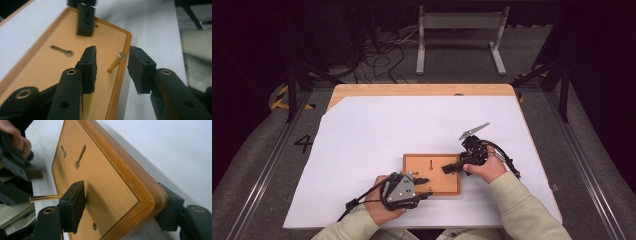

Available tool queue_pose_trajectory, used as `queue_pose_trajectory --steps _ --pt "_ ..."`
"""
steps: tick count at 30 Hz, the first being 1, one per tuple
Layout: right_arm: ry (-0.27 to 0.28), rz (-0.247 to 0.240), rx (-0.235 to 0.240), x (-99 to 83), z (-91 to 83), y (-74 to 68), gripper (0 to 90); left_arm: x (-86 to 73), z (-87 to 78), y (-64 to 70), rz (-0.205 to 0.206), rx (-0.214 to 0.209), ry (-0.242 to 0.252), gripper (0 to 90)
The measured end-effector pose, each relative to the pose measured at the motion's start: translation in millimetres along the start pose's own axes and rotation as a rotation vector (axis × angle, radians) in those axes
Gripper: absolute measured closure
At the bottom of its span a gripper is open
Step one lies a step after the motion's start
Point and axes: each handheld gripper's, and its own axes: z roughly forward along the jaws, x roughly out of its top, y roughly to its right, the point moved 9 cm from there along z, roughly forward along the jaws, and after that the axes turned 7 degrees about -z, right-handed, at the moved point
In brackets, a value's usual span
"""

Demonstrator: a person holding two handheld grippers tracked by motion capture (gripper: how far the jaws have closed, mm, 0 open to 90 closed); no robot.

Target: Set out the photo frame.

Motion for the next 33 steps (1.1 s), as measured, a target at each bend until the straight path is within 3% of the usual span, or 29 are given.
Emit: queue_pose_trajectory --steps 4,6,14,18,26,33 --pt "-0.003 -0.033 -0.019 0.6 -3.0 -3.8 34.8 8.2 -15.5 -10.2 -0.066 0.024 0.042 53.5" --pt "-0.004 -0.053 -0.031 1.0 -4.7 -5.7 35.3 10.8 -22.6 -18.3 -0.076 0.046 0.067 52.5" --pt "-0.017 -0.131 -0.068 1.6 -13.6 -16.4 39.2 10.6 -56.9 -54.6 -0.170 0.156 0.142 52.5" --pt "-0.022 -0.163 -0.086 1.5 -17.1 -21.3 40.6 5.5 -63.5 -64.9 -0.199 0.187 0.143 52.0" --pt "-0.058 -0.285 -0.145 -0.6 -27.3 -37.5 45.1 -8.2 -62.9 -79.6 -0.253 0.224 0.107 49.7" --pt "-0.062 -0.376 -0.146 -3.5 -35.7 -50.1 52.2 -15.9 -63.4 -86.2 -0.279 0.230 0.096 49.5"
